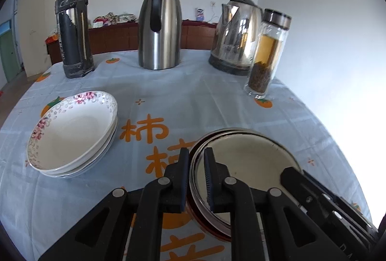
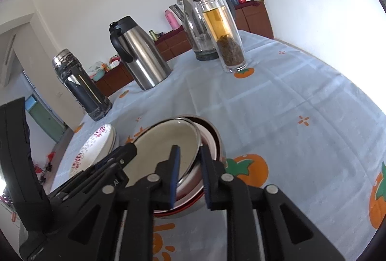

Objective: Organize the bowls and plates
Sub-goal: 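Lower the white bowl into the pink bowl and open both grippers, then move both grippers to the steel bowl rim and close them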

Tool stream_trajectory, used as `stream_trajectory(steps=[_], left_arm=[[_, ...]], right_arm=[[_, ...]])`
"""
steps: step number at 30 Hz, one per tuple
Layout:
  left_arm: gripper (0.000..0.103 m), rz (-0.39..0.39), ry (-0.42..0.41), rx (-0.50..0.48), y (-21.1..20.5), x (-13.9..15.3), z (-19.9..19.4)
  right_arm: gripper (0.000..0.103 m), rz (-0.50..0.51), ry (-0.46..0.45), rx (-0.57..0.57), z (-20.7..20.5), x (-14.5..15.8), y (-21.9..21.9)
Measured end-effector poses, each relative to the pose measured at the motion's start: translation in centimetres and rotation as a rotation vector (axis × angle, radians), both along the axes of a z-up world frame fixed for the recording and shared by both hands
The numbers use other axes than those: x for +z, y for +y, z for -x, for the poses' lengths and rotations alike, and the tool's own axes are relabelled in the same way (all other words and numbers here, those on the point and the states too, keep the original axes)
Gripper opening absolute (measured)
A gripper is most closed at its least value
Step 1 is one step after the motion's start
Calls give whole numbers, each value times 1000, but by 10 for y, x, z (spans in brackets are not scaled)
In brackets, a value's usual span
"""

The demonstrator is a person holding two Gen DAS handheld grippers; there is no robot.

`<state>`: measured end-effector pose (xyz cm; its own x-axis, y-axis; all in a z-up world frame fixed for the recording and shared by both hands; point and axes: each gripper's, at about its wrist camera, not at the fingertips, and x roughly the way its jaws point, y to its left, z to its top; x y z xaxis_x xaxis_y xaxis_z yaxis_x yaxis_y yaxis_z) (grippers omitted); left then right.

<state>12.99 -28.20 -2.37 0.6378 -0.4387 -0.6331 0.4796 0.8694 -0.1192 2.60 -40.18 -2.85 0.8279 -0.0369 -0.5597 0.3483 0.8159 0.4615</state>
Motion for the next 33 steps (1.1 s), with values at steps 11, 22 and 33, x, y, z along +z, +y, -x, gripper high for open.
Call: stream_trajectory(steps=[11, 22, 33], left_arm=[[60, 23, -182, 90, 28, 34, 24], [67, -54, -310, 138, 41, 21, 67], [67, -66, -288, 146, 49, 5, 71]], right_arm=[[85, 47, -227, -241, 53, 29, -26], [85, 182, -161, -231, 40, 10, -11], [98, 353, -196, -311, 67, 10, 7]])
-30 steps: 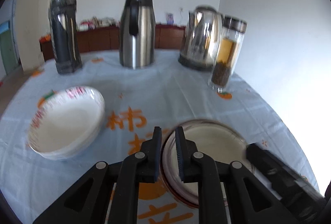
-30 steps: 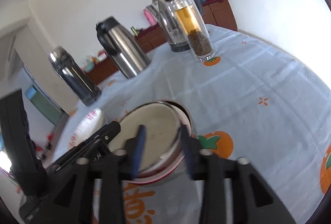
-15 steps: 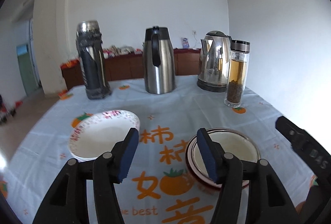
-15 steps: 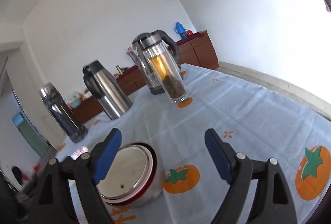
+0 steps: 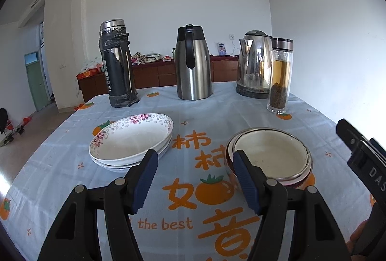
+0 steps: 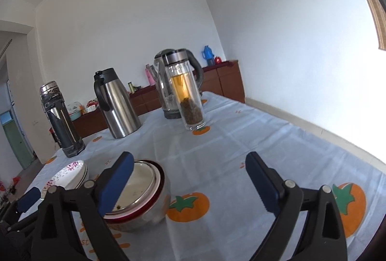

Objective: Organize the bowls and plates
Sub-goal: 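Move both grippers to the steel bowl rim and close them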

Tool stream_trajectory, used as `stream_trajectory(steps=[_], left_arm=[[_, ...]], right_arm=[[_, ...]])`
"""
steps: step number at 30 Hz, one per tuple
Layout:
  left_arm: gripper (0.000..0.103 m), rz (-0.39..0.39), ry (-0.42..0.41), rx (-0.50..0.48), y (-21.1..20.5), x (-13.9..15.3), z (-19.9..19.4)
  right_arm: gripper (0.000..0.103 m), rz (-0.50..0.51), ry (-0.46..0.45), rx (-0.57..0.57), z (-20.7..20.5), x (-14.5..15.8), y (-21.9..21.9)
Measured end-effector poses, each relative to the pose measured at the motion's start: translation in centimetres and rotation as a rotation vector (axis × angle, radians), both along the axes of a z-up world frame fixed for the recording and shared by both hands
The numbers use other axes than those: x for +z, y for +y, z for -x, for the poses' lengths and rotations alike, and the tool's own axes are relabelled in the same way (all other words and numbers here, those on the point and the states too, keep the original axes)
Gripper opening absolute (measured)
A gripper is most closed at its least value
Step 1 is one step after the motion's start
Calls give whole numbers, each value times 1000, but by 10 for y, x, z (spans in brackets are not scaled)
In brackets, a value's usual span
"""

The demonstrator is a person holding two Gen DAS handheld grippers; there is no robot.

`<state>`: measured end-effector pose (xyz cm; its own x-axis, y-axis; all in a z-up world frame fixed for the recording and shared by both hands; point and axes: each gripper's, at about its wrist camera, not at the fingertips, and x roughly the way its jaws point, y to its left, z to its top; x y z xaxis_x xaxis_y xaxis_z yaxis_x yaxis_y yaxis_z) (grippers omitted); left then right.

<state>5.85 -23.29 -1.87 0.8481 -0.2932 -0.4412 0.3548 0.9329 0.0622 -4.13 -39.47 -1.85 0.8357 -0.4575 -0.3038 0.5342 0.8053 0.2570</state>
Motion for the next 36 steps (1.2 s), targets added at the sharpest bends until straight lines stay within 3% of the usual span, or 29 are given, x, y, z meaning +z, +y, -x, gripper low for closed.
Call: stream_trajectory(steps=[8, 18, 29, 36], left_arm=[[67, 15, -34, 12, 4, -3, 3], [67, 15, -72, 6, 5, -8, 9], [67, 6, -62, -9, 3, -13, 9], [75, 24, -89, -3, 7, -12, 14]], right_arm=[[102, 126, -8, -64, 13, 3, 17], [103, 193, -43, -81, 28, 8, 36], [103, 189, -19, -100, 27, 7, 37], [103, 222, 29, -97, 24, 6, 50]])
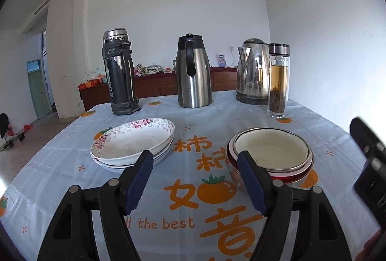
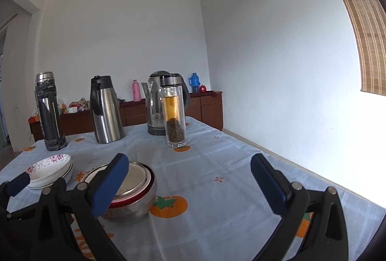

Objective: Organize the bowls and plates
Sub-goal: 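Move both grippers to the steel bowl rim and close them, then lift the nested bowl stack and carry it over the plate stack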

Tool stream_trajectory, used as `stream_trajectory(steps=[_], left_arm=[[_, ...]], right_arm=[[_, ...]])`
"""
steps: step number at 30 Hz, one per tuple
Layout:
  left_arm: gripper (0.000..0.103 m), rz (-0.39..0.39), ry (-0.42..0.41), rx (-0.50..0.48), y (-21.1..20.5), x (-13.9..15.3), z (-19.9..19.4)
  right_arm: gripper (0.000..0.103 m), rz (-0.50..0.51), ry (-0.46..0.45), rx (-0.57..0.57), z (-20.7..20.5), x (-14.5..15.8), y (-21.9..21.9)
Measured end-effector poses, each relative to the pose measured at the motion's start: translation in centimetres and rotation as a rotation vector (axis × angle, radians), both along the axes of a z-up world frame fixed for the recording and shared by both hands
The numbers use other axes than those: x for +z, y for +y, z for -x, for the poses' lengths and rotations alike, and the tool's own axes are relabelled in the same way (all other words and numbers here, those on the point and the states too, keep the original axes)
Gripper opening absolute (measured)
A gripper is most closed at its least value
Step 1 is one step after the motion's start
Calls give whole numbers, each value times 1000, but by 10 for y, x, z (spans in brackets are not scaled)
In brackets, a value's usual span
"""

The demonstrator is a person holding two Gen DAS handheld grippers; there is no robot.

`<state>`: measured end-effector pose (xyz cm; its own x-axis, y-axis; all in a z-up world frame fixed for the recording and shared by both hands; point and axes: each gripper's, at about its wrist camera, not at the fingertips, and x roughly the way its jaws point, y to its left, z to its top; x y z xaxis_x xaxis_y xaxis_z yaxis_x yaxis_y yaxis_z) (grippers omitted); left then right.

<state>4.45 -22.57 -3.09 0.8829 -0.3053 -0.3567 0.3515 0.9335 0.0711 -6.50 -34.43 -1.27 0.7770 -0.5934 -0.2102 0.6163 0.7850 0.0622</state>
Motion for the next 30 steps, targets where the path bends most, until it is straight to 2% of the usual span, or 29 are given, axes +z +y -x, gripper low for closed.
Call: stream_trajectory(steps=[2, 4, 8, 15, 18, 21, 26, 28, 29, 30], left_arm=[[81, -7, -6, 10, -1, 0, 1], [82, -11, -6, 17, -1, 0, 1], [83, -6, -6, 4, 0, 1, 2], [83, -20, 98, 6, 1, -5, -11], [83, -33, 95, 16, 1, -6, -15], [83, -43, 75, 35, 1, -3, -20], [83, 44, 142, 7, 6, 4, -43], [83, 55, 151, 2, 4, 7, -50], [83, 54, 154, 5, 1, 7, -53], [83, 51, 157, 8, -2, 8, -56]], right_arm=[[103, -17, 50, 11, -5, -3, 2], [103, -33, 94, 12, -9, -6, 2], [103, -22, 59, 16, -2, -5, 5], [101, -115, 120, 67, -13, -10, -7], [93, -155, 135, 104, -20, -11, -13], [88, -231, 121, 147, -30, -10, -27], [86, -434, 86, 212, -53, -18, -58], [68, -501, 101, 245, -65, -25, -65], [54, -521, 117, 257, -71, -28, -67], [47, -546, 144, 264, -78, -34, -69]])
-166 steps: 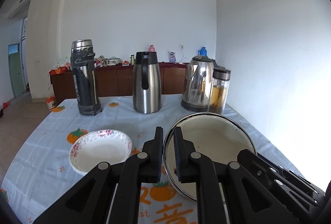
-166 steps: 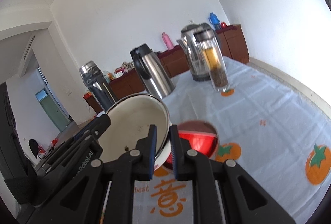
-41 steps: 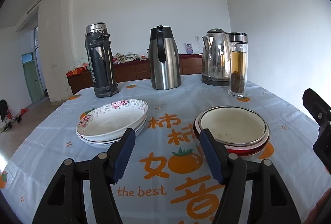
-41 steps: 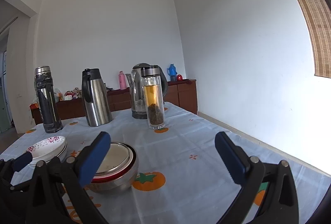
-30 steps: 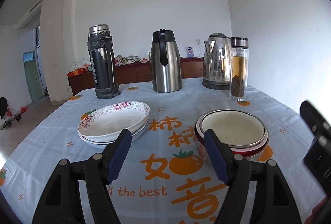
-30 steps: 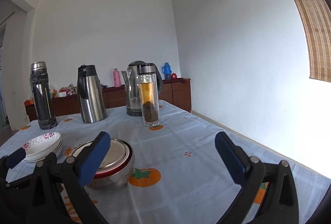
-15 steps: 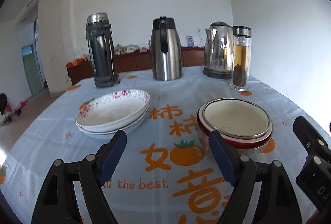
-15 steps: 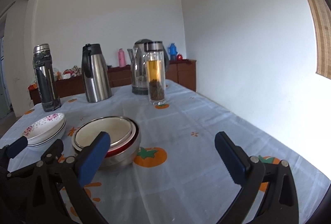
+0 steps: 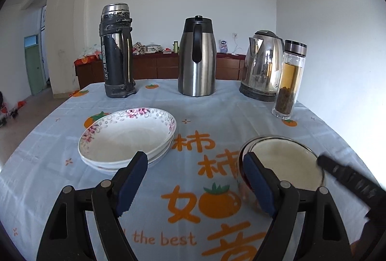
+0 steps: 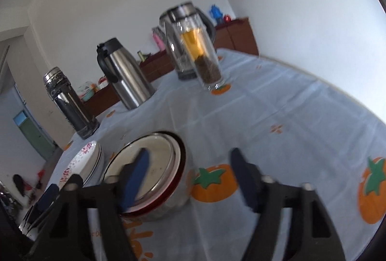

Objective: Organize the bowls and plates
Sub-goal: 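Lift the nested bowl stack and carry it over the plate stack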

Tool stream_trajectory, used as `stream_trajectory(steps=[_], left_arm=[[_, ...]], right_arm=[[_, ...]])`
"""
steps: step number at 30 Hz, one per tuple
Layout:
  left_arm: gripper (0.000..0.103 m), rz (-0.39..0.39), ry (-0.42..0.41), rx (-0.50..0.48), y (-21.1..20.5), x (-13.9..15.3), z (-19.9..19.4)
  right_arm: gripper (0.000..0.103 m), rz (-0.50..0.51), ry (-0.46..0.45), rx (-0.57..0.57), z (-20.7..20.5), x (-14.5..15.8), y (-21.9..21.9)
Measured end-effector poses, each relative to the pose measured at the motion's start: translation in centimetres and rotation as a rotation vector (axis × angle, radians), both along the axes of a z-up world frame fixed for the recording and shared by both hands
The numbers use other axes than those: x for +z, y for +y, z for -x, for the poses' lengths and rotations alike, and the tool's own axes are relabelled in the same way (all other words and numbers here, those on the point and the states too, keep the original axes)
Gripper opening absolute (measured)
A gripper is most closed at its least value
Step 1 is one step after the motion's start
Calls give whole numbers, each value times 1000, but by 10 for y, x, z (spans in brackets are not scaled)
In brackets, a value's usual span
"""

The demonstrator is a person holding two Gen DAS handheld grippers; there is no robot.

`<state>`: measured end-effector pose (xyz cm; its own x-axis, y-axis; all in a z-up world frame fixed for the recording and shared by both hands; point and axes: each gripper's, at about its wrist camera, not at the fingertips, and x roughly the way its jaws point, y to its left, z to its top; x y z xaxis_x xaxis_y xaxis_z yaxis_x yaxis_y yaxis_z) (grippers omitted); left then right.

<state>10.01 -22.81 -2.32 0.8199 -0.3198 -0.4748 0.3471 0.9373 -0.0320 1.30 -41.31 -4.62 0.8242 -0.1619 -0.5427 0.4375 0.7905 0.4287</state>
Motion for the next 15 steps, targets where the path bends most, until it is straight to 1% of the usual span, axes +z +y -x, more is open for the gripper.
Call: stream_trajectory(steps=[2, 5, 7, 8, 9, 10, 12, 13, 15], left_arm=[[83, 2, 20, -1, -7, -1, -7], [83, 26, 80, -32, -17, -5, -18], [80, 13, 93, -38, -24, -8, -21], [72, -1, 101, -36, -28, -10, -22], [68, -2, 114, -43, -29, -12, -23], [66, 12, 129, -56, -30, -14, -25], [55, 22, 147, -76, -34, -16, -26], [52, 19, 149, -82, -36, -17, -26], [40, 11, 150, -97, -43, -18, -24]], right_arm=[[46, -37, 9, 13, -5, -5, -3], [47, -26, 9, 28, -7, -5, -3], [47, -57, 1, 53, -10, -7, -3], [47, -78, 1, 69, -13, -10, -3], [46, -87, 3, 73, -14, -11, -4], [46, -101, 2, 82, -15, -13, -4], [45, -106, -3, 90, -15, -12, -3], [45, -107, -4, 95, -16, -13, -3], [44, -104, 2, 97, -17, -14, -1]])
